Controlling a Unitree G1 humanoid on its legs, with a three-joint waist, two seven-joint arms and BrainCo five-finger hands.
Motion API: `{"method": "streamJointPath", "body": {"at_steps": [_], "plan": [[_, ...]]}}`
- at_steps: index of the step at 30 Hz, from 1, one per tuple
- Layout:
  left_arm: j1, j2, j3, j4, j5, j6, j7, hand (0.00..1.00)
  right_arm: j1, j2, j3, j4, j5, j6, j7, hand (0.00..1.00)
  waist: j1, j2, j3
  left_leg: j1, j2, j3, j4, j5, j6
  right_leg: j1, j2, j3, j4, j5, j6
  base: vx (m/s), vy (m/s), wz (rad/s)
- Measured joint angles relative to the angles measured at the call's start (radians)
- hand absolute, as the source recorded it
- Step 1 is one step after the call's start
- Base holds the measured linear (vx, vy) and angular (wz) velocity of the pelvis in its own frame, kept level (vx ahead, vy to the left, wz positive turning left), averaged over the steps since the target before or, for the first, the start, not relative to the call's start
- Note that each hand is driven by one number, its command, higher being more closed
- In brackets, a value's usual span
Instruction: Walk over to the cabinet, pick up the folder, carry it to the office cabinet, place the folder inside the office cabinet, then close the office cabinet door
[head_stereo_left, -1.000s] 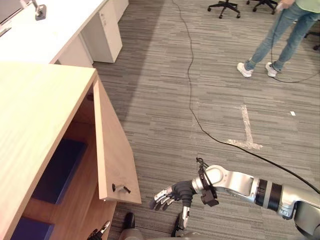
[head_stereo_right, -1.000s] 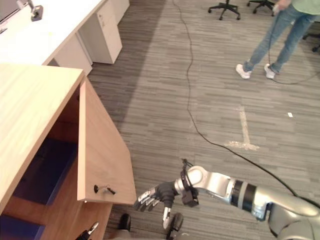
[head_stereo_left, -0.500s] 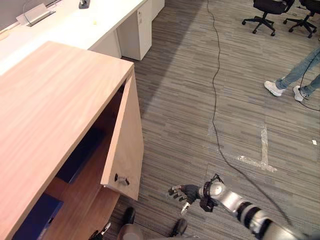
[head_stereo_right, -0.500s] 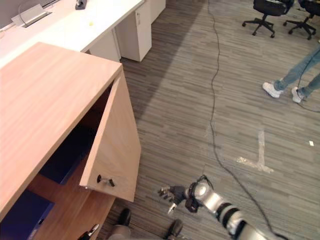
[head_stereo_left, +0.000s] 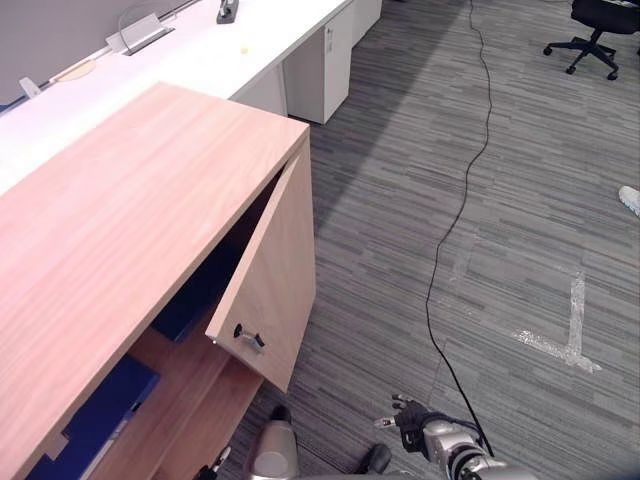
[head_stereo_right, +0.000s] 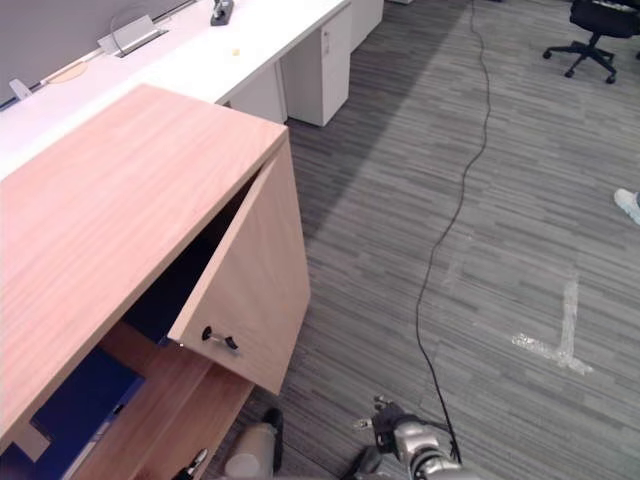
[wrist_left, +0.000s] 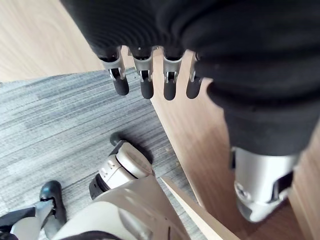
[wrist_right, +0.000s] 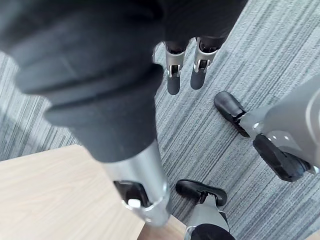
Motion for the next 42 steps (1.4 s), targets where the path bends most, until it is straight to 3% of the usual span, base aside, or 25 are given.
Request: {"method": "streamJointPath", "body": {"at_steps": [3,7,14,16,17,18,19,20,22,25,26,28,29,30,31,32,34,37,42], "plan": [[0.008,-0.002,0.005,0.002,0.037,0.004,-0.004,0.00,0.053,0.005,-0.063,-0.008,-0.035,0.001,-0.003,0.00,-0.008,-0.027,-0.006,0.074,-0.050,0.014,-0.160,0.074,0.029,0.000,-0.039,0.000,0.014,-0.003,0.017,0.06,0.085,0.19],[0.001,-0.004,0.006,0.001,0.053,0.002,-0.004,0.00,0.118,0.023,-0.103,-0.041,-0.035,0.000,-0.004,0.00,-0.043,-0.030,-0.042,0.146,-0.088,-0.011,-0.338,0.156,0.043,0.002,-0.065,-0.024,0.011,0.010,0.037,0.09,0.066,0.20],[-0.018,0.004,-0.002,0.000,0.054,-0.008,-0.001,0.00,0.145,0.050,-0.169,-0.041,-0.036,-0.002,-0.008,0.00,-0.075,-0.047,-0.056,0.172,-0.121,-0.047,-0.350,0.152,0.050,0.046,-0.094,-0.061,0.000,0.013,0.056,0.06,0.032,0.19],[-0.016,0.001,-0.003,0.002,0.055,-0.013,-0.001,0.00,0.170,0.044,-0.213,-0.050,-0.036,-0.002,-0.010,0.00,-0.087,-0.046,-0.059,0.191,-0.148,-0.094,-0.348,0.141,0.064,0.064,-0.149,-0.113,0.099,-0.043,0.085,0.06,0.110,0.77],[-0.011,0.000,0.000,0.002,0.055,-0.017,-0.001,0.00,0.205,0.034,-0.247,-0.074,-0.033,-0.002,-0.012,0.00,-0.100,-0.052,-0.060,0.203,-0.181,-0.137,-0.344,0.122,0.087,0.066,-0.223,-0.141,0.238,-0.105,0.096,0.06,0.192,1.00],[-0.007,-0.003,0.001,0.003,0.055,-0.020,0.001,0.00,0.226,0.025,-0.265,-0.101,-0.032,-0.002,-0.015,0.00,-0.106,-0.051,-0.063,0.212,-0.203,-0.166,-0.336,0.117,0.094,0.043,-0.283,-0.125,0.376,-0.133,0.068,0.05,0.243,1.25],[0.000,-0.004,-0.001,0.005,0.065,-0.022,0.005,0.00,0.249,0.024,-0.272,-0.139,-0.031,-0.005,-0.017,0.00,-0.116,-0.053,-0.072,0.208,-0.221,-0.206,-0.309,0.106,0.111,-0.016,-0.352,-0.032,0.553,-0.133,0.017,0.03,0.217,0.96],[0.001,-0.002,0.000,0.008,0.068,-0.022,0.007,0.00,0.255,0.027,-0.272,-0.155,-0.031,-0.011,-0.022,0.00,-0.122,-0.049,-0.076,0.212,-0.227,-0.225,-0.300,0.101,0.117,-0.060,-0.367,0.044,0.627,-0.124,-0.001,0.05,0.188,0.88],[0.008,0.005,0.008,0.012,0.080,-0.022,0.018,0.00,0.250,0.068,-0.269,-0.198,-0.027,-0.028,-0.028,0.00,-0.124,-0.052,-0.084,0.208,-0.217,-0.273,-0.263,0.087,0.129,-0.163,-0.310,0.330,0.722,-0.176,0.015,0.05,0.075,0.69],[0.007,-0.007,0.053,0.012,0.097,-0.022,0.022,0.00,0.245,0.086,-0.259,-0.195,-0.020,-0.030,-0.029,0.00,-0.125,-0.058,-0.090,0.202,-0.208,-0.339,-0.214,0.052,0.117,-0.157,-0.220,0.531,0.574,-0.196,0.037,0.02,-0.090,0.67],[0.006,-0.008,0.065,0.012,0.098,-0.022,0.024,0.00,0.248,0.088,-0.259,-0.194,-0.018,-0.030,-0.029,0.00,-0.128,-0.062,-0.096,0.195,-0.208,-0.353,-0.207,0.046,0.112,-0.154,-0.213,0.545,0.537,-0.194,0.040,0.01,-0.198,0.68],[0.006,-0.010,0.109,0.003,0.108,-0.023,0.028,0.00,0.261,0.103,-0.260,-0.186,-0.006,-0.026,-0.027,0.00,-0.125,-0.093,-0.122,0.181,-0.210,-0.378,-0.208,0.036,0.099,-0.142,-0.205,0.547,0.410,-0.159,0.088,0.04,-0.283,0.51],[0.010,-0.001,0.147,-0.001,0.108,-0.024,0.030,0.00,0.273,0.124,-0.264,-0.173,0.004,-0.020,-0.027,0.00,-0.124,-0.134,-0.148,0.174,-0.215,-0.385,-0.219,0.029,0.086,-0.125,-0.204,0.510,0.334,-0.108,0.110,0.07,-0.346,0.28],[0.010,-0.004,0.165,0.002,0.108,-0.022,0.034,0.00,0.274,0.128,-0.277,-0.161,0.006,-0.017,-0.026,0.00,-0.119,-0.138,-0.158,0.174,-0.204,-0.385,-0.225,0.023,0.069,-0.104,-0.199,0.495,0.296,-0.140,0.139,0.10,-0.413,0.19],[0.007,-0.016,0.178,0.006,0.107,-0.022,0.035,0.00,0.273,0.124,-0.303,-0.154,0.008,-0.014,-0.025,0.00,-0.118,-0.122,-0.163,0.174,-0.172,-0.387,-0.226,0.016,0.054,-0.095,-0.170,0.471,0.273,-0.140,0.130,0.10,-0.307,0.08],[0.006,-0.030,0.189,0.022,0.103,-0.022,0.035,0.00,0.276,0.111,-0.354,-0.144,0.010,-0.010,-0.026,0.00,-0.121,-0.100,-0.171,0.179,-0.133,-0.395,-0.245,0.035,0.015,-0.084,-0.129,0.446,0.254,-0.147,0.111,0.10,-0.286,0.13],[0.007,-0.032,0.187,0.035,0.100,-0.022,0.035,0.00,0.279,0.099,-0.383,-0.128,0.012,-0.008,-0.027,0.00,-0.125,-0.088,-0.178,0.186,-0.106,-0.406,-0.260,0.039,0.007,-0.075,-0.103,0.432,0.246,-0.153,0.099,0.11,-0.260,0.21],[0.004,-0.015,0.158,0.058,0.094,-0.022,0.035,0.00,0.279,0.079,-0.390,-0.094,0.046,-0.007,-0.038,0.00,-0.129,-0.087,-0.179,0.198,-0.059,-0.428,-0.280,0.037,-0.024,-0.032,-0.054,0.391,0.205,-0.152,0.082,0.09,-0.187,0.24],[-0.007,0.026,0.052,0.070,0.089,-0.022,0.036,0.00,0.272,0.083,-0.375,-0.078,0.048,-0.009,-0.039,0.00,-0.139,-0.093,-0.174,0.193,-0.065,-0.464,-0.278,0.036,-0.030,0.012,-0.046,0.354,0.153,-0.143,0.077,0.06,-0.063,0.22]]}}
